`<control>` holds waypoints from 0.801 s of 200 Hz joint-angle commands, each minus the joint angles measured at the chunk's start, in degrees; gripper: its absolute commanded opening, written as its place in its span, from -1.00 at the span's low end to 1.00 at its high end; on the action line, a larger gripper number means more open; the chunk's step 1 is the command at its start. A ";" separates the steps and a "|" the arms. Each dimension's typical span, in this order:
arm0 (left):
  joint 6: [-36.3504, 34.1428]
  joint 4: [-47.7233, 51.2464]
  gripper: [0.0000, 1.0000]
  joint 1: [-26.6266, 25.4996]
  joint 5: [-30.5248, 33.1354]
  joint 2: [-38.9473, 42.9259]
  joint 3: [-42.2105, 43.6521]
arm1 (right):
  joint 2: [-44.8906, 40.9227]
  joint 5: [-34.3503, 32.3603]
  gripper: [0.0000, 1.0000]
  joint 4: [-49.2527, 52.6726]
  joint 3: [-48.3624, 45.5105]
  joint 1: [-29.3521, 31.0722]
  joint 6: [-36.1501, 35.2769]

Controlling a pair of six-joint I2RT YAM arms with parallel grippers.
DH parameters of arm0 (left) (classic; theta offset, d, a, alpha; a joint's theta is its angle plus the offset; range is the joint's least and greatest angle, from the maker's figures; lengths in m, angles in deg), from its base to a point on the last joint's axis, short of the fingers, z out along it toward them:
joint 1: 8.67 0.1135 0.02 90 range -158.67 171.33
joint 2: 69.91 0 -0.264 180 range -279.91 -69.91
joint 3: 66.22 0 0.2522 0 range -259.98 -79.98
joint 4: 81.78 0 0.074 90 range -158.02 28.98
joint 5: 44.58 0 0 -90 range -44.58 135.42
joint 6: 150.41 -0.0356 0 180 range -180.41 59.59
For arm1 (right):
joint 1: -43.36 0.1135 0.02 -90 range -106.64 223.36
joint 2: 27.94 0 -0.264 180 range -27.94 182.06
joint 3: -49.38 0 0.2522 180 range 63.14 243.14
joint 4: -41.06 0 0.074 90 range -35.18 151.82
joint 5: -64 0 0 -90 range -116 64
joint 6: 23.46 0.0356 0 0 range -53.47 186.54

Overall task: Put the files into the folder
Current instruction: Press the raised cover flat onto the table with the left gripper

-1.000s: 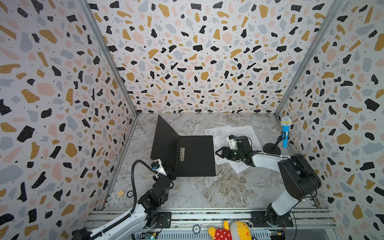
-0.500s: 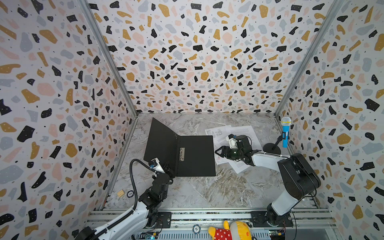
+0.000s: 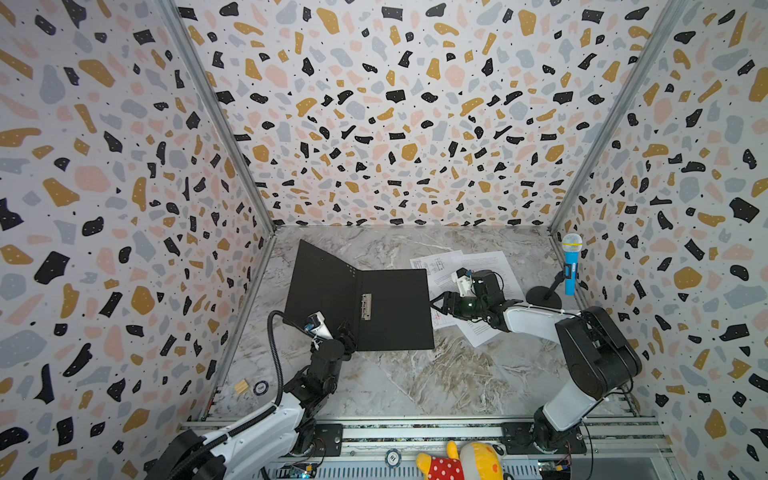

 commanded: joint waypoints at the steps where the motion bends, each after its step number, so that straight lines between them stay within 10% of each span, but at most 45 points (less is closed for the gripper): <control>1: 0.30 -2.71 0.54 0.39 -2.04 -2.89 -3.62 | 0.14 0.66 0.45 -0.72 1.49 -0.23 0.44; 160: 16.81 19.51 1.00 0.49 -7.66 -4.36 -11.44 | 0.62 1.35 0.45 -1.52 1.39 -1.06 1.81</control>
